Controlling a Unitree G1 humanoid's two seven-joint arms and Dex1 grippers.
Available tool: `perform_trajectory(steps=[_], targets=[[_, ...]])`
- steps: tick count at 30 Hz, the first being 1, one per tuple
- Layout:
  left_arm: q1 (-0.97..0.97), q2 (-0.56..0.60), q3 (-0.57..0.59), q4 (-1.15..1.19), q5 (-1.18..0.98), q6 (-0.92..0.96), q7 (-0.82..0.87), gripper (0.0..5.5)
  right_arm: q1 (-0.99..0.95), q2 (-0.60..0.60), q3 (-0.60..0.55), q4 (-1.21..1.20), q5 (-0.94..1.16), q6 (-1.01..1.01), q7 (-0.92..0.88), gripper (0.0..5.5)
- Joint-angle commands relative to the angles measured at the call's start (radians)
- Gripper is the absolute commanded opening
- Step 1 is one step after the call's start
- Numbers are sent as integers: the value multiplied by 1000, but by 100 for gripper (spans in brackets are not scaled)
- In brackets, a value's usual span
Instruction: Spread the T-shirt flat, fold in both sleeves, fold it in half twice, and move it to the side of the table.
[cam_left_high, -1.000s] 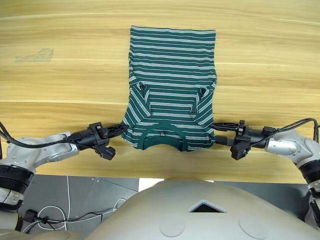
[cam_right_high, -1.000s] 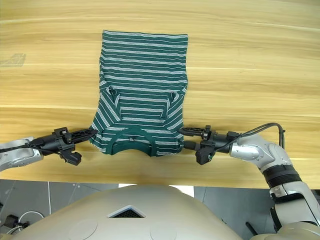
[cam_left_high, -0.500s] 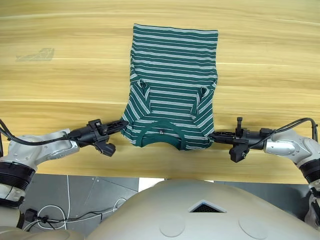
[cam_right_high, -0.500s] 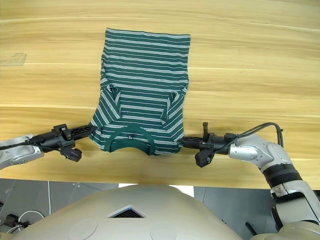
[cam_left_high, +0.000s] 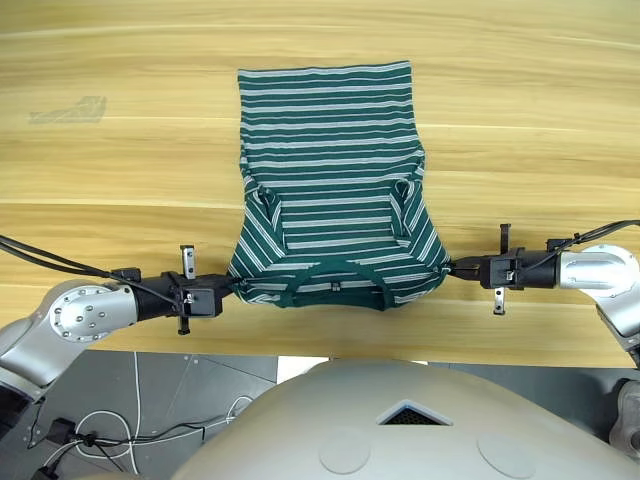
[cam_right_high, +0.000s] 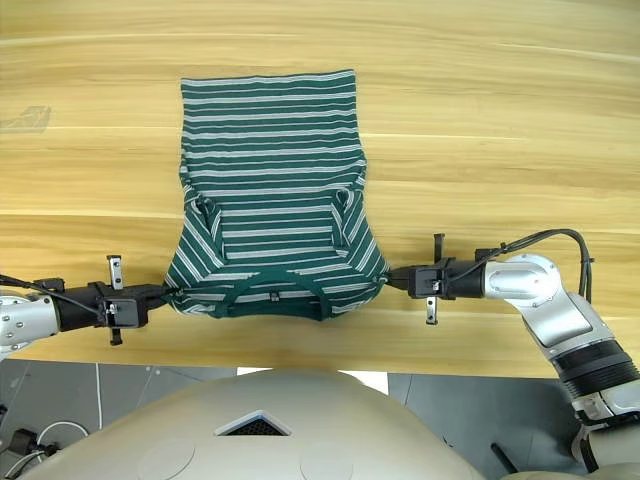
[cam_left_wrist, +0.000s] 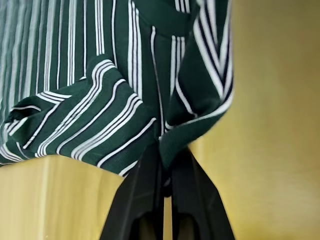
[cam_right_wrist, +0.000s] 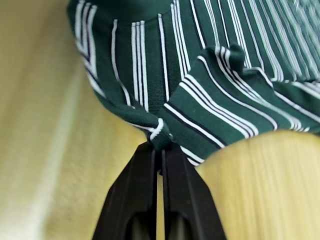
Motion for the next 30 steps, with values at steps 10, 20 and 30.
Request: perform_trajectory(steps=[10,20,30], targets=[[378,-159,603,-243,-50,116,-314,1,283,-79,-317,-356,255,221,61,0],[452,-323,801,-317,-122,177,-512,1,493,-50,-533,-523,284,274,82,0],[-105,-260,479,-66,38,221,-483,1,-29,74,-312,-223,93,297,90,0]])
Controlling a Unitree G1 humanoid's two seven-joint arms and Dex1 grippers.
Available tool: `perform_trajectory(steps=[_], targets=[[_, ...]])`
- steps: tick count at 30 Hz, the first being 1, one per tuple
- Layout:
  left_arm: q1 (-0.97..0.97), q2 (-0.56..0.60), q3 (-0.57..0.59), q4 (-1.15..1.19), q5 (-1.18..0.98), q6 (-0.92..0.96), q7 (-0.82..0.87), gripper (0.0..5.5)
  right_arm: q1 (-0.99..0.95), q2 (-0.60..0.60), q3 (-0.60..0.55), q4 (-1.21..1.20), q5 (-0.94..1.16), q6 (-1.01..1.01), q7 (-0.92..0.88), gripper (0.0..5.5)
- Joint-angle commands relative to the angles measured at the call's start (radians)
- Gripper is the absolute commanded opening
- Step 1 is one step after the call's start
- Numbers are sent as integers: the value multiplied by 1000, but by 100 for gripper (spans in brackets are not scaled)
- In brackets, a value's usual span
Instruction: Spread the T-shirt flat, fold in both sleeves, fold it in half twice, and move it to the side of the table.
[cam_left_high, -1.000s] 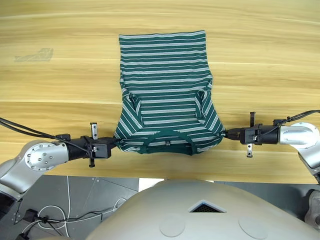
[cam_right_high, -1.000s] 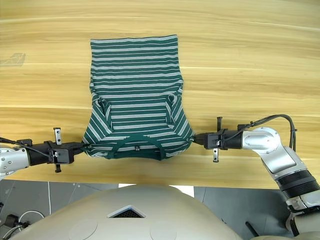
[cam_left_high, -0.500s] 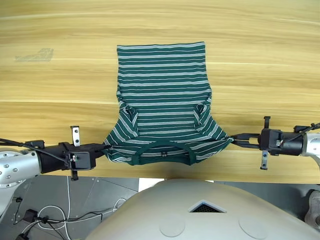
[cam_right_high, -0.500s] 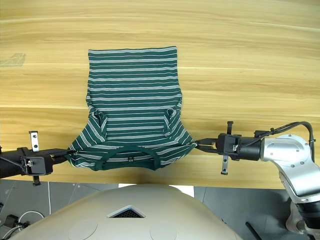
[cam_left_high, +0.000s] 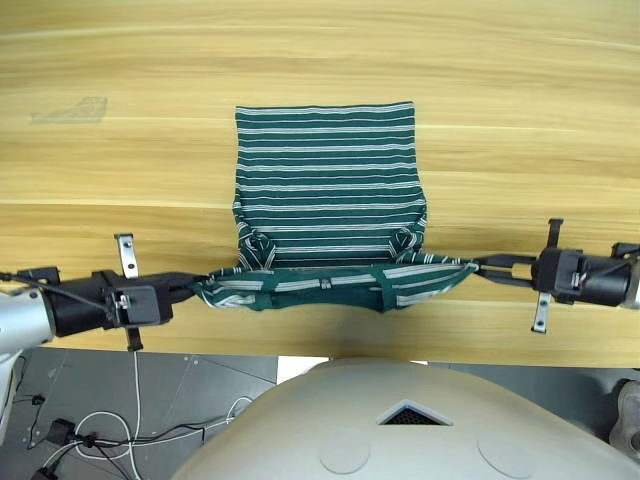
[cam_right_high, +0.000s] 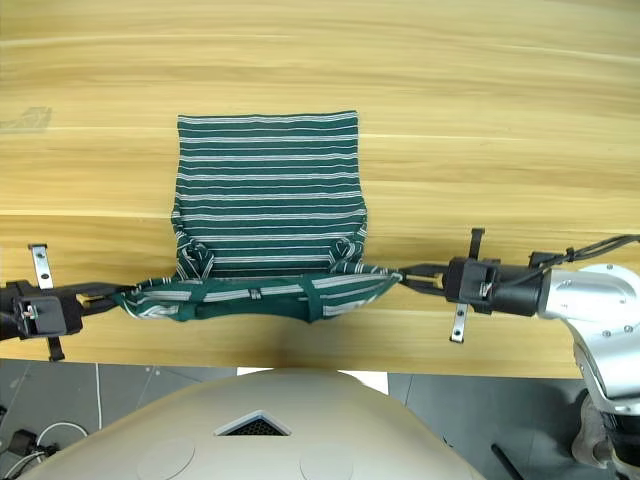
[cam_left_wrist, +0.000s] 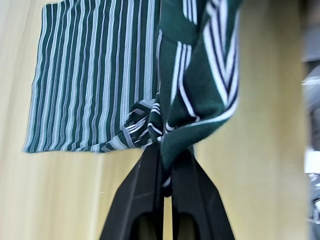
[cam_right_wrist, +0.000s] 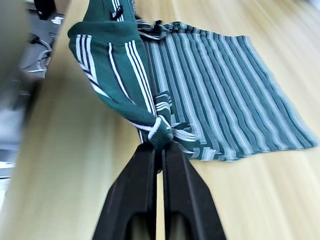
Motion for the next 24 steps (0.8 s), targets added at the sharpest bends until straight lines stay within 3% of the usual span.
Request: perform_trajectory(steps=[1,4,9,14,21,24], targets=[[-333,-2,-216,176,108,9,23,1,-278,103,126,192,-113,-5,9,0],[-638,-114,-359,365,212,-15,109,1,-492,208,175,391,-188,-53,-23,0],[-952,-266,-463,706,333,-103,287,1,-685,344,197,724,-275,-186,-89,0],[-1078,-321,-513,938,377,-183,354,1,-805,441,196,962,-322,-276,-147,0],[-1076,-344,-603,1073,428,-258,346,1,-852,526,190,1134,-363,-354,-213,0],[-1100,-378,-614,1136,457,-274,433,47,-866,572,176,1195,-373,-380,-291,63]])
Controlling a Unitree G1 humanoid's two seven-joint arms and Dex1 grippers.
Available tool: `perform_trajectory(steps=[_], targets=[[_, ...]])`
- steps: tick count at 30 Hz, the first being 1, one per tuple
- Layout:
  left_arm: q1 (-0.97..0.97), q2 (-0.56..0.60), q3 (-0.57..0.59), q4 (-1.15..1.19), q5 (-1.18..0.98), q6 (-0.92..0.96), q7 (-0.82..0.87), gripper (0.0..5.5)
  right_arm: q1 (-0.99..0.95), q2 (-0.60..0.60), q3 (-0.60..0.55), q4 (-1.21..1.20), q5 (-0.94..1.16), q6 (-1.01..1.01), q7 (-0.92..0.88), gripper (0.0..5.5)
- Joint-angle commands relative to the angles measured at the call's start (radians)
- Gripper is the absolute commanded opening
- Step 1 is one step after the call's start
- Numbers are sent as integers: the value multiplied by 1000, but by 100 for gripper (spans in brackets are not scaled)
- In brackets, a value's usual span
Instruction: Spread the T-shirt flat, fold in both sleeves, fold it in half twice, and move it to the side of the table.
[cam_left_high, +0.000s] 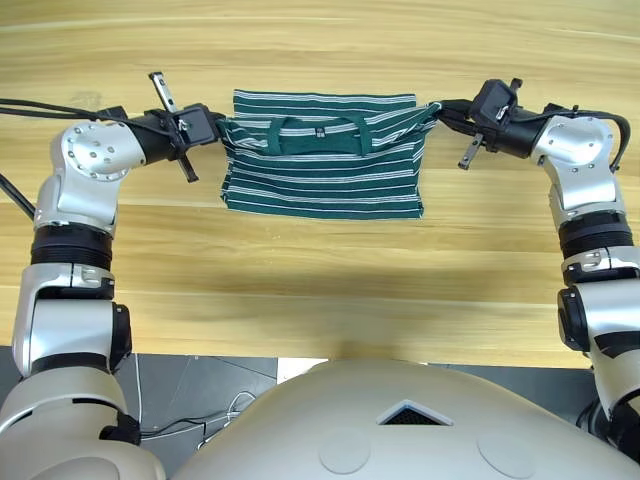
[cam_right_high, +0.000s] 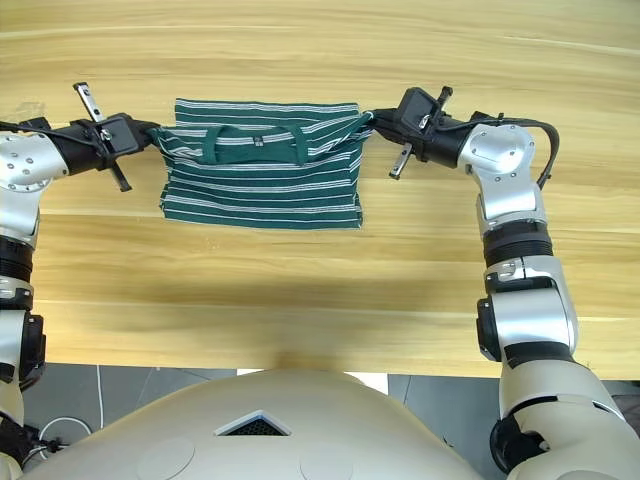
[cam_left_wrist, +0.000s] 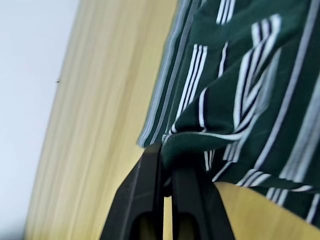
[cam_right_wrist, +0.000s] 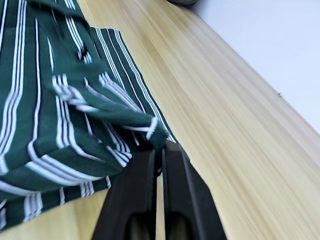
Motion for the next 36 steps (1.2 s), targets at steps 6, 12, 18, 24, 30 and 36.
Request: perform_trajectory(steps=[6,12,18,24,30,36], targets=[[-228,-162,39,347,100,80,549,140,-129,111,-78,270,-107,-84,-478,135],[-240,-221,53,510,87,86,664,222,-103,125,-81,338,-138,-147,-574,135],[-203,-208,85,463,62,15,705,295,-53,143,-16,219,-170,-217,-480,135],[-131,-212,198,212,-49,-26,744,295,-149,191,96,247,-258,-150,-368,135],[0,-246,231,-197,-168,135,630,295,-330,195,302,505,-505,16,-258,135],[89,-261,211,-427,-152,273,588,295,-362,228,350,608,-568,107,-330,135]])
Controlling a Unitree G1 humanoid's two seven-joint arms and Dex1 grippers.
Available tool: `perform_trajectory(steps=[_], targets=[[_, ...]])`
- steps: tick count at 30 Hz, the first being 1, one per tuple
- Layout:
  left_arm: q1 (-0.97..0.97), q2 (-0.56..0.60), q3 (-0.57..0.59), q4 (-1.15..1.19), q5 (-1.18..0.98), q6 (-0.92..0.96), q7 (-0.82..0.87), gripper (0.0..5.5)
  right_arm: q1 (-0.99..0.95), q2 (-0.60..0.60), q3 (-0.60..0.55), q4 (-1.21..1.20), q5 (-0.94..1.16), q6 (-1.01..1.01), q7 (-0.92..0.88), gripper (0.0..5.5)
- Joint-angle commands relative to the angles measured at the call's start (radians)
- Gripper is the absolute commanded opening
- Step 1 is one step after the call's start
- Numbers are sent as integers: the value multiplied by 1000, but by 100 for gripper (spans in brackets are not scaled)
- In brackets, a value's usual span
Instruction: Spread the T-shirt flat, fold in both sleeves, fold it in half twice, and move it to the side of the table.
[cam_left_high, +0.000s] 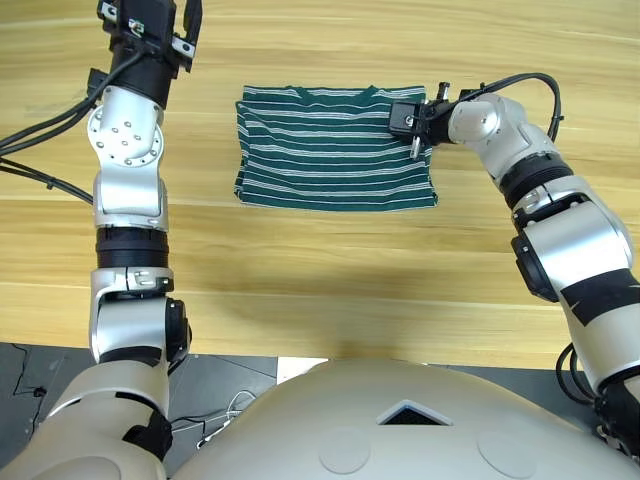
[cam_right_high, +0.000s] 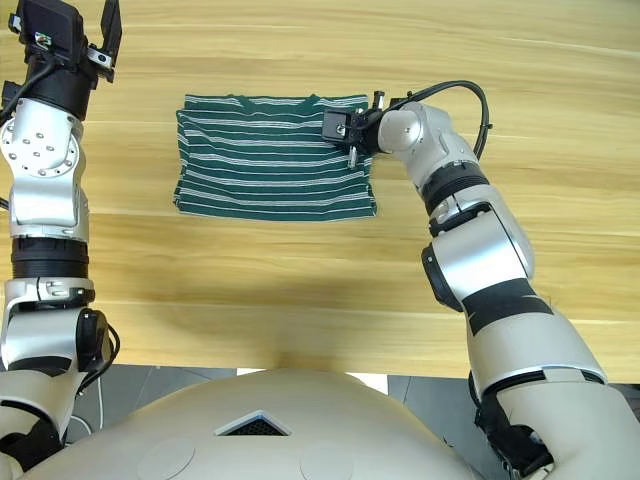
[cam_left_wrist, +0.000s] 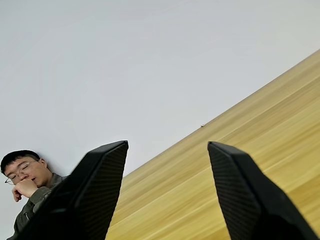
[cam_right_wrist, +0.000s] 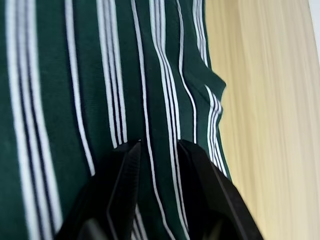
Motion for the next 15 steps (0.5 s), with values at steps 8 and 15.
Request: perform_trajectory(steps=[8,15], targets=[[161,8,11,-229,-11,151,-77,295,81,-325,-21,78,-30,88,22,135],[239,9,20,-345,-33,257,-129,295,256,-575,-99,-26,33,-82,149,135]])
